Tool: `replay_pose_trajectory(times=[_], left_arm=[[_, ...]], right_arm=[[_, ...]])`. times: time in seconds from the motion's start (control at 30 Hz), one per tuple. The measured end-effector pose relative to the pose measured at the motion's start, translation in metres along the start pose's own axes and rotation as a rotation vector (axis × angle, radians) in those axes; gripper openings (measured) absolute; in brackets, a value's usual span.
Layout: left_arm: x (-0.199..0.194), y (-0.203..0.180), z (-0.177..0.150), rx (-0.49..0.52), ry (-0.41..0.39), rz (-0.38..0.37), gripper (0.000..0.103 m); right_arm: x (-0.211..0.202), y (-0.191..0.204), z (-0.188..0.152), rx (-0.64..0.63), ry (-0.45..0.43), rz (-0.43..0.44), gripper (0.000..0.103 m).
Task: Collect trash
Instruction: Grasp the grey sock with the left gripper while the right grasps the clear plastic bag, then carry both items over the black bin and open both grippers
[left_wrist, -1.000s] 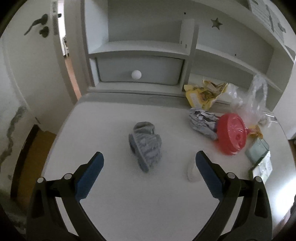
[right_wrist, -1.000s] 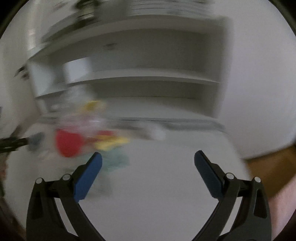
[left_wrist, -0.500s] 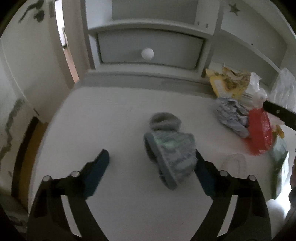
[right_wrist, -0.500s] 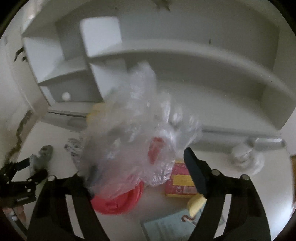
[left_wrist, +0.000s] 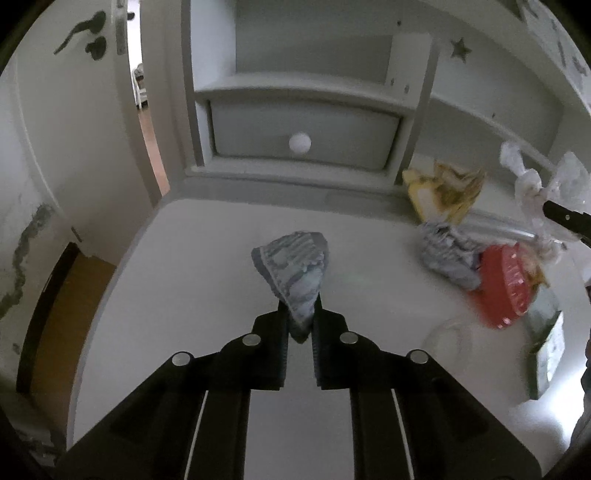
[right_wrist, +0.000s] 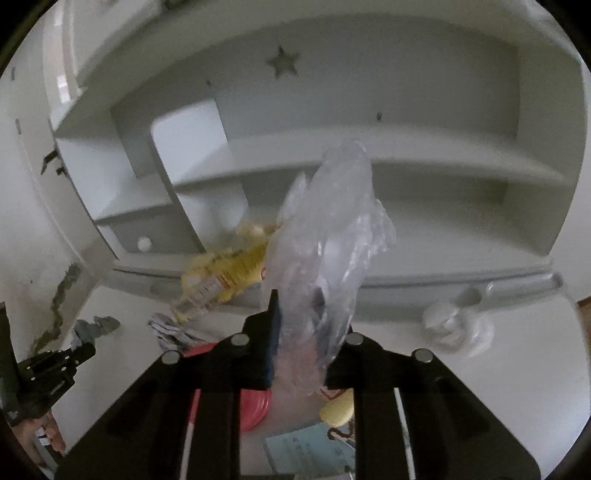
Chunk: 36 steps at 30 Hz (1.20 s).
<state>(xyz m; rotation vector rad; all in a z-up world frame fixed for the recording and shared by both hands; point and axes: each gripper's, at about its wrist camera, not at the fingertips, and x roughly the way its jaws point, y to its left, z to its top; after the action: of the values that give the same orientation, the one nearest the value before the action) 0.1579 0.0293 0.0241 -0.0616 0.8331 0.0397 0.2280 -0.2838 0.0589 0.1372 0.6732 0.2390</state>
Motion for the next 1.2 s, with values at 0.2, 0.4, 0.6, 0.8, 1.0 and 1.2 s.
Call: replay_pose_trajectory(times=[0.2, 0.4, 0.6, 0.8, 1.0, 1.2], left_arm=[[-0.018, -0.01, 0.004, 0.006, -0.012, -0.036, 0.01], [-0.031, -0.025, 0.001, 0.031, -0.014, -0.066, 0.01], [-0.043, -0.044, -0.002, 0.061, -0.036, -0.076, 0.01], [-0.052, -0.073, -0.01, 0.126, -0.038, -0.09, 0.01], [-0.063, -0.111, -0.018, 0.206, -0.046, -0.122, 0.01], [-0.078, -0.142, -0.026, 0.263, -0.059, -0.156, 0.01]], right_arm=[[-0.043, -0.005, 0.0, -0.018, -0.069, 0.003, 0.017], [-0.094, -0.006, -0.001, -0.035, -0.161, 0.023, 0.017], [-0.115, -0.024, -0.025, -0.027, -0.137, 0.02, 0.017], [-0.11, -0.046, -0.066, 0.029, -0.052, 0.039, 0.017], [-0.123, -0.063, -0.086, 0.061, -0.055, 0.042, 0.017], [-0.137, -0.078, -0.096, 0.079, -0.058, 0.053, 0.017]])
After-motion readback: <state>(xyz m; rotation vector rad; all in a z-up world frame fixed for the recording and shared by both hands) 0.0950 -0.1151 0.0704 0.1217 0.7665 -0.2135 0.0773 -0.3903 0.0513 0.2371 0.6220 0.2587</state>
